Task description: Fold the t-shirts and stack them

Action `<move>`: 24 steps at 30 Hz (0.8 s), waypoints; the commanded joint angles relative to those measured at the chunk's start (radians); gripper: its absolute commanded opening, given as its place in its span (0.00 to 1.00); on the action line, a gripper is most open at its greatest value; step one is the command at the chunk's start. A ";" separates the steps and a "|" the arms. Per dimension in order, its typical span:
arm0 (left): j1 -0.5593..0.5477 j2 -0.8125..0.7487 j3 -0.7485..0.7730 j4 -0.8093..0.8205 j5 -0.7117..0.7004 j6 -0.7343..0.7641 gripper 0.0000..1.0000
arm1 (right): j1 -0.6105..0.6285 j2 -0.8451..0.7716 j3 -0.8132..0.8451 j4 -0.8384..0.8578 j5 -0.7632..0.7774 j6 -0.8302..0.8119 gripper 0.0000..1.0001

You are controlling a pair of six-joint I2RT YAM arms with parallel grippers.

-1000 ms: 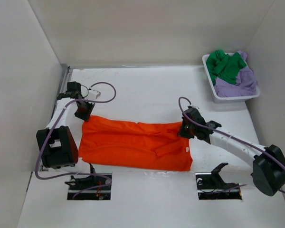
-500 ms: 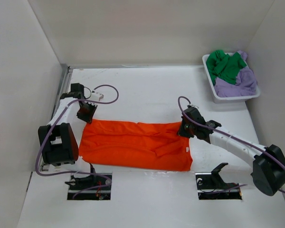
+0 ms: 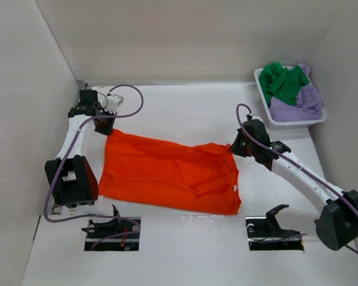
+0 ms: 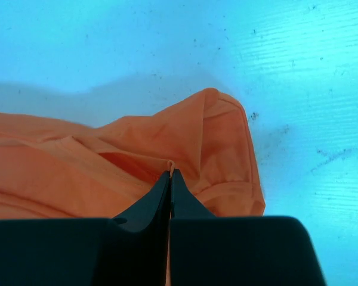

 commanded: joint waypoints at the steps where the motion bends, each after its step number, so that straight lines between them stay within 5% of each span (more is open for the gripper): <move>1: 0.028 -0.082 -0.110 -0.033 0.056 0.046 0.03 | 0.017 -0.092 -0.067 -0.035 0.005 0.021 0.00; 8: 0.064 -0.153 -0.315 -0.045 0.042 0.183 0.06 | 0.164 -0.159 -0.262 0.002 -0.047 0.222 0.00; 24: 0.135 -0.092 -0.310 -0.125 0.002 0.327 0.10 | 0.227 -0.177 -0.364 0.043 -0.044 0.292 0.03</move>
